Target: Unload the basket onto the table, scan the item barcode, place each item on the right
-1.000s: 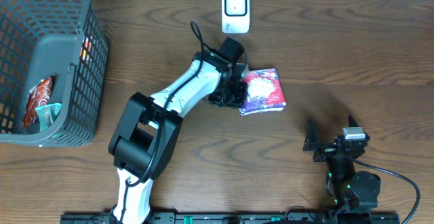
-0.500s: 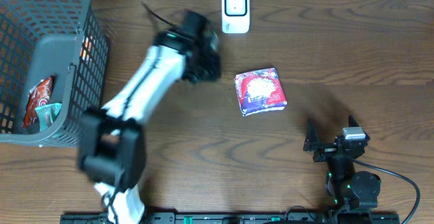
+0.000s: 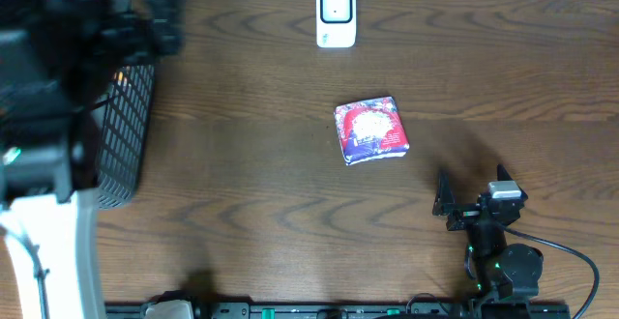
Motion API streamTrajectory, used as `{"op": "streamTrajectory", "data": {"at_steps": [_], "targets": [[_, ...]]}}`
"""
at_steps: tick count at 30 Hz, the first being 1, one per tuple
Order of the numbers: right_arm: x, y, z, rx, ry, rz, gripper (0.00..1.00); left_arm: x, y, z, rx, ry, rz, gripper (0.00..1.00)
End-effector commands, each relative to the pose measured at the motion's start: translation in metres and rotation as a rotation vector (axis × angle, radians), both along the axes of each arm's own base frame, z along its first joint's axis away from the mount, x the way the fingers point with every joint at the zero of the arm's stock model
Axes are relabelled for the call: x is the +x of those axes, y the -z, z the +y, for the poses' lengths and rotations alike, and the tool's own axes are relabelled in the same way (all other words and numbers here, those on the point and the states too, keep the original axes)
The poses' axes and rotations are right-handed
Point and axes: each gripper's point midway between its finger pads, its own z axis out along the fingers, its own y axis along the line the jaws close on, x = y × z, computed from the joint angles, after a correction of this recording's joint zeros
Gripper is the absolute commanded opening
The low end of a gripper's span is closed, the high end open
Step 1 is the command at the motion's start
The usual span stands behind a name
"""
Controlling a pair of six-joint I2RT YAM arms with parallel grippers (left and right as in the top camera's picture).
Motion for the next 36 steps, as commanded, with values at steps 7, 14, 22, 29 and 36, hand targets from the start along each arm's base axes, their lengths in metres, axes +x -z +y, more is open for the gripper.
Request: {"op": "streamTrajectory", "data": {"at_steps": [7,14,22,29,36], "targets": [[0.0,0.0,0.001,-0.011,-0.005,-0.001,0.99,-0.034,0.031,0.194,0.168,-0.718,0.151,0.98],[0.0,0.0,0.001,-0.011,-0.005,-0.001,0.99,-0.013,0.112,0.211,0.184,-0.683,0.41,1.0],[0.0,0.0,0.001,-0.011,-0.005,-0.001,0.99,-0.056,0.214,0.246,0.31,-0.796,0.902,0.98],[0.0,0.0,0.001,-0.011,-0.005,-0.001,0.99,-0.066,0.29,0.232,0.14,-0.638,1.145,0.98],[0.0,0.0,0.001,-0.011,-0.005,-0.001,0.99,-0.081,0.338,0.225,0.056,-0.578,1.322,0.98]]}}
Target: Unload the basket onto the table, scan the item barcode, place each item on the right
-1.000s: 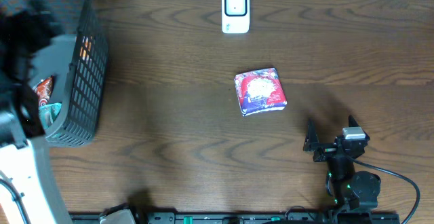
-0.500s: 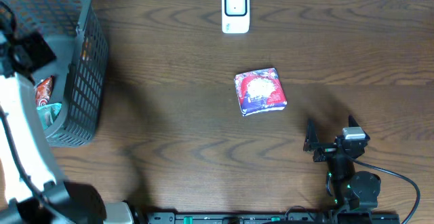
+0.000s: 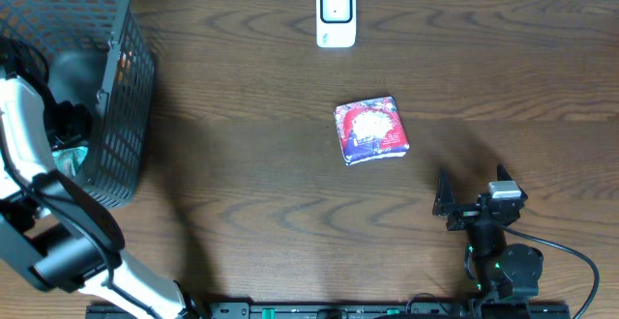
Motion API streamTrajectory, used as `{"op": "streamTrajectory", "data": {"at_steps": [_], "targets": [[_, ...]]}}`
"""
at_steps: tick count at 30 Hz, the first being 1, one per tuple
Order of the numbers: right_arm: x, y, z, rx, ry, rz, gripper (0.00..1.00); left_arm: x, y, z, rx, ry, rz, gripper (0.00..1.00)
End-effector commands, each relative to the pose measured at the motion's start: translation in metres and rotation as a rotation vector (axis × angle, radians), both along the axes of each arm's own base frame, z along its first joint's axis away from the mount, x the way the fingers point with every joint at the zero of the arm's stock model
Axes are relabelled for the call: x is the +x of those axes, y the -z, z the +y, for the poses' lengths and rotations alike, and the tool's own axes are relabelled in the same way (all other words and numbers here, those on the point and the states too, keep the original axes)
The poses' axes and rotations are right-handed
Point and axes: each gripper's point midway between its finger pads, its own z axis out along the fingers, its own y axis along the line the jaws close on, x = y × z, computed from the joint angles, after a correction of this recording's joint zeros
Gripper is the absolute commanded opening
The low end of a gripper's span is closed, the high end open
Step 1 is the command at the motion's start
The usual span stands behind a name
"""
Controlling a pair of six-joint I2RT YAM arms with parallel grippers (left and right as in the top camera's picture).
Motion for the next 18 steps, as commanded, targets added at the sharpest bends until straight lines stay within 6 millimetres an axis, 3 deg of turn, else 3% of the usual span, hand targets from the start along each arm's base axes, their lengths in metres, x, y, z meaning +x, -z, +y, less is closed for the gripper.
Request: {"op": "streamTrajectory", "data": {"at_steps": [1,8,10,14,17,18], "targets": [[0.0,0.0,0.001,-0.011,-0.005,-0.001,0.99,-0.008,0.025,-0.004,-0.076,-0.014,0.064,0.98],[0.0,0.0,0.001,-0.011,-0.005,-0.001,0.99,-0.023,0.065,-0.005,-0.153,-0.061,0.182,0.91],[0.0,0.0,0.001,-0.011,-0.005,-0.001,0.99,-0.025,0.072,-0.005,-0.166,-0.065,0.2,0.8],[0.0,0.0,0.001,-0.011,-0.005,-0.001,0.99,-0.027,0.079,-0.004,-0.174,-0.086,0.211,0.79],[0.0,0.0,0.001,-0.011,-0.005,-0.001,0.99,-0.026,0.08,-0.003,-0.172,-0.09,0.209,0.59],[0.0,0.0,0.001,-0.011,-0.005,-0.001,0.99,-0.026,0.08,-0.003,-0.173,-0.091,0.208,0.43]]}}
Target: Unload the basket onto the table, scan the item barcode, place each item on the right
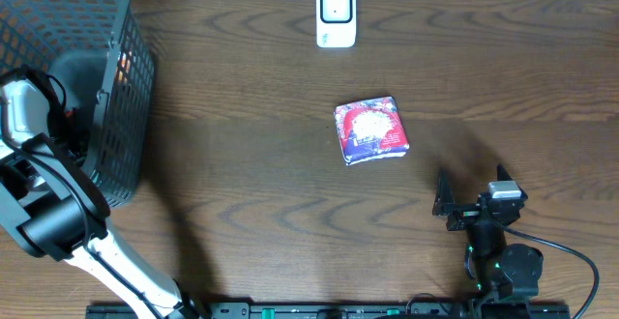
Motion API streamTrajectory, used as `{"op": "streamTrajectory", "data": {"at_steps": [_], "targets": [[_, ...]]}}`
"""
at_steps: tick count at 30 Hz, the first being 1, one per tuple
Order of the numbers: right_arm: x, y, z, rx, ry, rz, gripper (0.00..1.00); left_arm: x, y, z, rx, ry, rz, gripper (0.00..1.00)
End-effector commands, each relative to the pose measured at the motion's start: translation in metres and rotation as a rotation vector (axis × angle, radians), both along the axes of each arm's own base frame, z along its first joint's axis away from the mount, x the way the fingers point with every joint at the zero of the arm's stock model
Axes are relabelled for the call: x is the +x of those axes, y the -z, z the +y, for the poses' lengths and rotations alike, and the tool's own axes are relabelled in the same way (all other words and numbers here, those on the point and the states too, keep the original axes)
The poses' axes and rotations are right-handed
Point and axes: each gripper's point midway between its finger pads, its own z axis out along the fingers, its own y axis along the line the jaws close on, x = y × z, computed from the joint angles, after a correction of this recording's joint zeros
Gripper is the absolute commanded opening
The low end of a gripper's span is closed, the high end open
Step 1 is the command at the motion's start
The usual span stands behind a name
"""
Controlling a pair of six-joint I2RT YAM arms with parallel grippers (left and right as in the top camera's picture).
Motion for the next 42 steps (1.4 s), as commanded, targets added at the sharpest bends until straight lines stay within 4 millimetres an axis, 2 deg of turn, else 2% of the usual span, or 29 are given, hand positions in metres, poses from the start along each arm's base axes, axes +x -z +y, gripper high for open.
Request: {"op": "streamTrajectory", "data": {"at_steps": [1,3,4,7,10,14,17,20,23,28,31,35,39,42], "targets": [[0.0,0.001,0.001,-0.011,-0.005,-0.001,0.99,-0.004,0.004,-0.001,-0.011,-0.011,0.014,0.36],[0.0,0.001,0.001,-0.011,-0.005,-0.001,0.99,-0.003,0.004,-0.003,-0.021,-0.014,0.007,0.1],[0.0,0.001,0.001,-0.011,-0.005,0.0,0.99,-0.001,0.003,-0.004,-0.027,-0.016,-0.001,0.08],[0.0,0.001,0.001,-0.011,-0.005,0.0,0.99,0.01,-0.008,-0.008,-0.056,-0.023,-0.055,0.07],[0.0,0.001,0.001,-0.011,-0.005,0.0,0.99,0.03,-0.038,-0.008,-0.067,-0.026,-0.153,0.07],[0.0,0.001,0.001,-0.011,-0.005,0.0,0.99,0.059,-0.1,-0.006,-0.025,-0.004,-0.32,0.07],[0.0,0.001,0.001,-0.011,-0.005,-0.001,0.99,0.083,-0.155,-0.017,-0.011,0.032,-0.507,0.07],[0.0,0.001,0.001,-0.011,-0.005,0.0,0.99,0.104,-0.212,-0.041,-0.026,0.096,-0.729,0.08],[0.0,0.001,0.001,-0.011,-0.005,0.0,0.99,0.113,-0.264,-0.069,-0.041,0.129,-0.915,0.07],[0.0,0.001,0.001,-0.011,-0.005,-0.001,0.99,0.121,-0.326,-0.125,-0.101,0.14,-1.119,0.08],[0.0,0.001,0.001,-0.011,-0.005,0.0,0.99,0.125,-0.345,-0.162,-0.128,0.234,-1.176,0.07],[0.0,0.001,0.001,-0.011,-0.005,0.0,0.99,0.129,-0.351,-0.216,-0.2,0.356,-1.191,0.07],[0.0,0.001,0.001,-0.011,-0.005,0.0,0.99,0.13,-0.336,-0.27,-0.29,0.462,-1.138,0.07],[0.0,0.001,0.001,-0.011,-0.005,0.0,0.99,0.131,-0.313,-0.3,-0.302,0.508,-1.068,0.07]]}}
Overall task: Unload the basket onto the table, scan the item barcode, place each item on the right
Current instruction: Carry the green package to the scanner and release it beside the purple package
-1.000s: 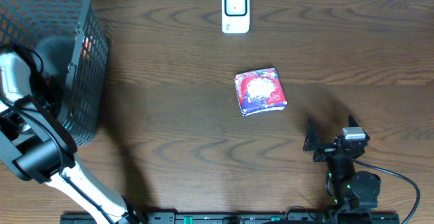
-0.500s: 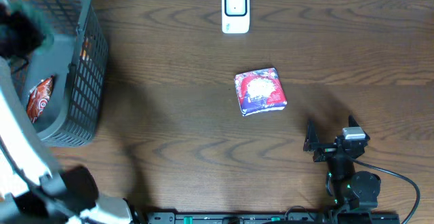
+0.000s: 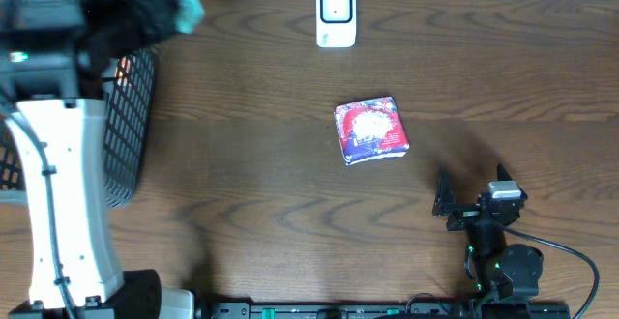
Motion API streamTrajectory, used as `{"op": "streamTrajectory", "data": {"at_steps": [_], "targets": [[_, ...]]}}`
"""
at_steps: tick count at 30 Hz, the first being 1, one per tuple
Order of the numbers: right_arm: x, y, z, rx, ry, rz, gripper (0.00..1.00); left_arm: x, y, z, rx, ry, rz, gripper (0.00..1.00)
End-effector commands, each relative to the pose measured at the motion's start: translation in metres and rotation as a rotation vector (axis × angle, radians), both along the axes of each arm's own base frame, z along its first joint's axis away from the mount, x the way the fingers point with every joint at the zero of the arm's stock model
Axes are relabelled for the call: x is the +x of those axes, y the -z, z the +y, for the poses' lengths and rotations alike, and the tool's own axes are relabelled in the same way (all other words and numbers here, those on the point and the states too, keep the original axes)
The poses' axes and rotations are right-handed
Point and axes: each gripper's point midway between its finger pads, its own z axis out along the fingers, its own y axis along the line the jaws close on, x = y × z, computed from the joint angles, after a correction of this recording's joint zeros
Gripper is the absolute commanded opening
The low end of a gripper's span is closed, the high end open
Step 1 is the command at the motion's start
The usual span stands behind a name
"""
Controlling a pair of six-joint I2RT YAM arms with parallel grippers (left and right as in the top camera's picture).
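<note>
My left gripper (image 3: 155,12) is raised high over the basket's right rim, blurred and close to the overhead camera, and looks shut on a teal item (image 3: 182,0). The white barcode scanner (image 3: 336,14) stands at the far middle of the table. A red and blue packet (image 3: 372,130) lies flat at the table's centre. My right gripper (image 3: 471,188) rests open near the front right, with nothing between its fingers.
A dark wire basket (image 3: 131,135) stands at the left edge, mostly hidden by my white left arm (image 3: 63,203). The right arm's base and cable (image 3: 508,266) sit at the front right.
My left gripper was down inside the basket; now it is up above the basket's right rim with a teal item in it. The packet, scanner and right arm have not moved.
First my left arm hung blurred over the basket with no item showing. At the two later moments it reached down inside the basket. Now it is raised out of the basket holding a teal item. The right gripper stayed open and still throughout.
</note>
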Motion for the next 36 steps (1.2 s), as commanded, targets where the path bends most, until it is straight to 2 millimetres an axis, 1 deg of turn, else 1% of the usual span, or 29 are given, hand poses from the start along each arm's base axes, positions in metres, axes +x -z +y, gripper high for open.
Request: {"op": "streamTrajectory", "data": {"at_steps": [1,3,6,8,12,18,22,26,29,33,36], "targets": [[0.0,0.001,0.001,-0.011,-0.005,-0.001,0.99,0.003,0.032,-0.027,0.031,0.016,0.088,0.07],[0.0,0.001,0.001,-0.011,-0.005,0.0,0.99,0.004,0.056,-0.04,0.08,-0.001,0.149,0.07],[0.0,0.001,0.001,-0.011,-0.005,0.0,0.99,-0.001,0.092,-0.066,0.13,0.047,0.234,0.08],[0.0,0.001,0.001,-0.011,-0.005,0.0,0.99,-0.008,0.118,-0.087,0.133,0.078,0.309,0.07],[0.0,0.001,0.001,-0.011,-0.005,0.0,0.99,-0.023,0.171,-0.12,0.128,0.08,0.469,0.07],[0.0,0.001,0.001,-0.011,-0.005,-0.001,0.99,-0.042,0.242,-0.149,0.14,0.019,0.675,0.07],[0.0,0.001,0.001,-0.011,-0.005,0.0,0.99,-0.052,0.282,-0.165,0.149,-0.049,0.792,0.07],[0.0,0.001,0.001,-0.011,-0.005,0.0,0.99,-0.061,0.31,-0.176,0.149,-0.13,0.873,0.08],[0.0,0.001,0.001,-0.011,-0.005,0.0,0.99,-0.066,0.326,-0.185,0.167,-0.126,0.897,0.07],[0.0,0.001,0.001,-0.011,-0.005,0.0,0.99,-0.063,0.334,-0.198,0.161,-0.101,0.877,0.08],[0.0,0.001,0.001,-0.011,-0.005,0.0,1.0,-0.055,0.334,-0.208,0.139,-0.084,0.837,0.07]]}}
